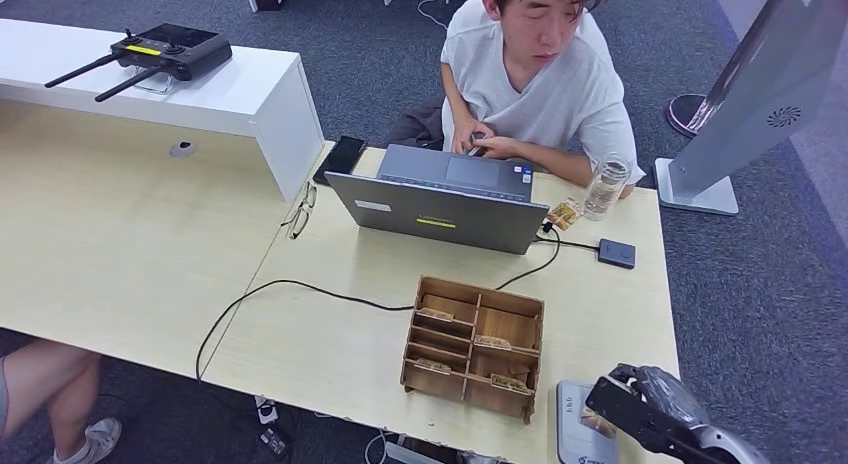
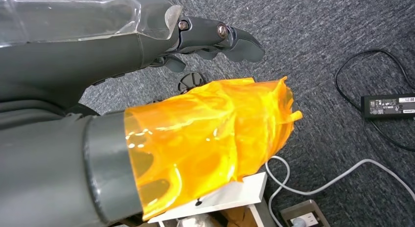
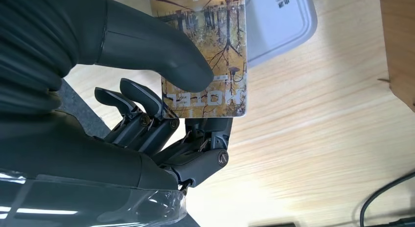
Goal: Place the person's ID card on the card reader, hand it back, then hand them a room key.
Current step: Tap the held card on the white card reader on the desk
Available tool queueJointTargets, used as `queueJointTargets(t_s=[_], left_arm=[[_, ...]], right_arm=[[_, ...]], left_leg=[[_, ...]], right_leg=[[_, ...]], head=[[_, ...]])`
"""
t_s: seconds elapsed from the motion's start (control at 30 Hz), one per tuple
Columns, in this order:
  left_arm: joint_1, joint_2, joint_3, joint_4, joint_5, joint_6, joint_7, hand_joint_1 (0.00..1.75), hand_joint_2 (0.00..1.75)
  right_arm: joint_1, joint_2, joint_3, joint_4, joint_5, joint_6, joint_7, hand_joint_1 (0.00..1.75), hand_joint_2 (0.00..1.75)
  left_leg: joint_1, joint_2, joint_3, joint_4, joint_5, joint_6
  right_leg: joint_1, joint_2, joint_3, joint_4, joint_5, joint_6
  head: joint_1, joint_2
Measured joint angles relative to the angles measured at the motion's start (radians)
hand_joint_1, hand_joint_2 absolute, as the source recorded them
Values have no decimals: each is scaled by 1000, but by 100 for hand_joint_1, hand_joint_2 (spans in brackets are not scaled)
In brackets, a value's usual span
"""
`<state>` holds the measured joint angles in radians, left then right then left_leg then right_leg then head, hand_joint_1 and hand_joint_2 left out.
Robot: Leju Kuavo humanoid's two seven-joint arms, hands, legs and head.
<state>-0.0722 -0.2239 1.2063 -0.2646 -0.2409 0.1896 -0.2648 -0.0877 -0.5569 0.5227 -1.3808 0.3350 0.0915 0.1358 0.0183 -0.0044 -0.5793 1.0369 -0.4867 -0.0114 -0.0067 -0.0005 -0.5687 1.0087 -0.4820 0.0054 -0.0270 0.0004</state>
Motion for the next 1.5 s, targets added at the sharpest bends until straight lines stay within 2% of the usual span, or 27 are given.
queueJointTargets(t_s=[1.03, 1.27, 1.5], left_arm=[[-1, 0, -5, 0, -4, -1, 3, 0, 0], [-1, 0, -4, 0, 5, -4, 3, 0, 0], [0, -1, -4, 0, 15, -13, 1, 0, 0]], right_arm=[[-9, 45, 42, 28, 42, -15, -15, 175, 175], [-10, 58, 31, 20, 30, -74, -34, 175, 175], [-10, 95, -11, -7, -6, -145, -95, 175, 175]], left_leg=[[0, 0, 1, 0, 0, 0], [0, 0, 1, 0, 0, 0], [0, 0, 0, 0, 0, 0]], right_leg=[[0, 0, 1, 0, 0, 0], [0, 0, 1, 0, 0, 0], [0, 0, 1, 0, 0, 0]], head=[[0, 0], [0, 0], [0, 0]])
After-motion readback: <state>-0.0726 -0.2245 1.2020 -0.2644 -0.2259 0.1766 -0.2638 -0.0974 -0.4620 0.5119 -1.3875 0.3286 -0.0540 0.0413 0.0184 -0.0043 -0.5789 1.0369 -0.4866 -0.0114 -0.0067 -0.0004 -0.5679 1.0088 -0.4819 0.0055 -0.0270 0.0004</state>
